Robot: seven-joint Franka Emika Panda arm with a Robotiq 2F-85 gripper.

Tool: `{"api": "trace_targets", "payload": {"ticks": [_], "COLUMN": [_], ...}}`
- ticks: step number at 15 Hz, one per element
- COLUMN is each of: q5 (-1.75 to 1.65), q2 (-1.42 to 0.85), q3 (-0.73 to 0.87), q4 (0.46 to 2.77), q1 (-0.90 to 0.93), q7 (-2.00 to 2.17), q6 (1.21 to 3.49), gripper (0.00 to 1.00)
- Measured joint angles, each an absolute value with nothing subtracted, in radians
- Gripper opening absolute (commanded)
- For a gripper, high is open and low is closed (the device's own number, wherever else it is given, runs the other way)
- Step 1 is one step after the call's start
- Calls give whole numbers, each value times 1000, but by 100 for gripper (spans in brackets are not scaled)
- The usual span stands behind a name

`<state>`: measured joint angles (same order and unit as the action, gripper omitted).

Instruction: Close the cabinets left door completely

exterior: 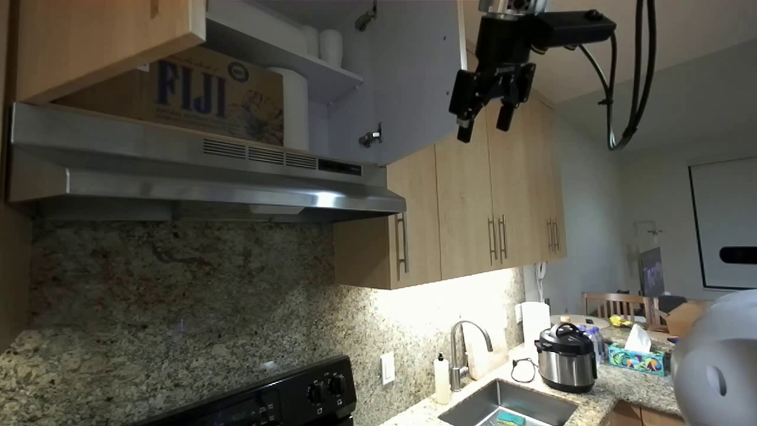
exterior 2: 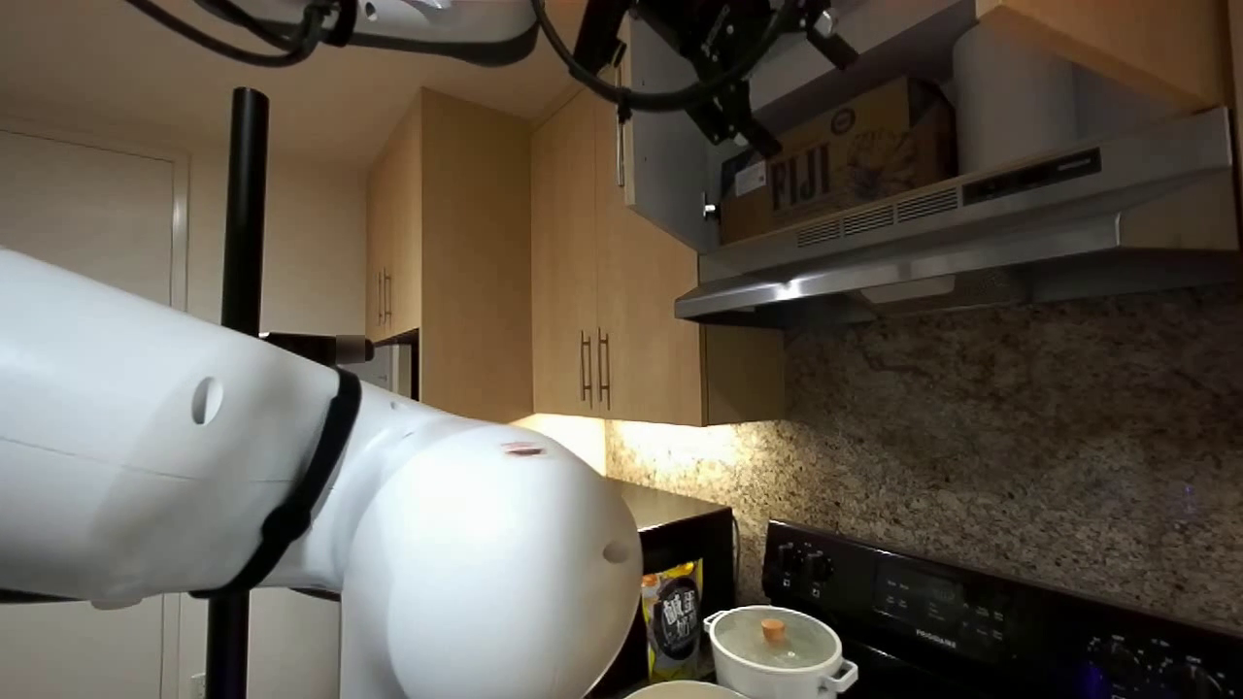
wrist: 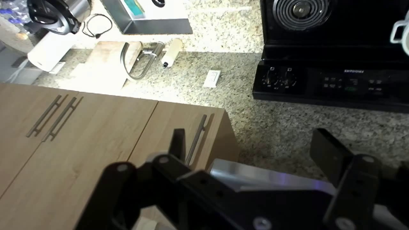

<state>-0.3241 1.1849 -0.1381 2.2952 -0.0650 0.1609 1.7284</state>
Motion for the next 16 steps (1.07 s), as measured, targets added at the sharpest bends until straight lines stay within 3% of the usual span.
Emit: {"api": "trace_targets", "payload": {"ticks": [16], "q5": [-373], "q2": [1204], "q3": [-131], "q4": [2192], "q1": [-171], "q7": [201], "q6": [1822], "gripper": [100]}}
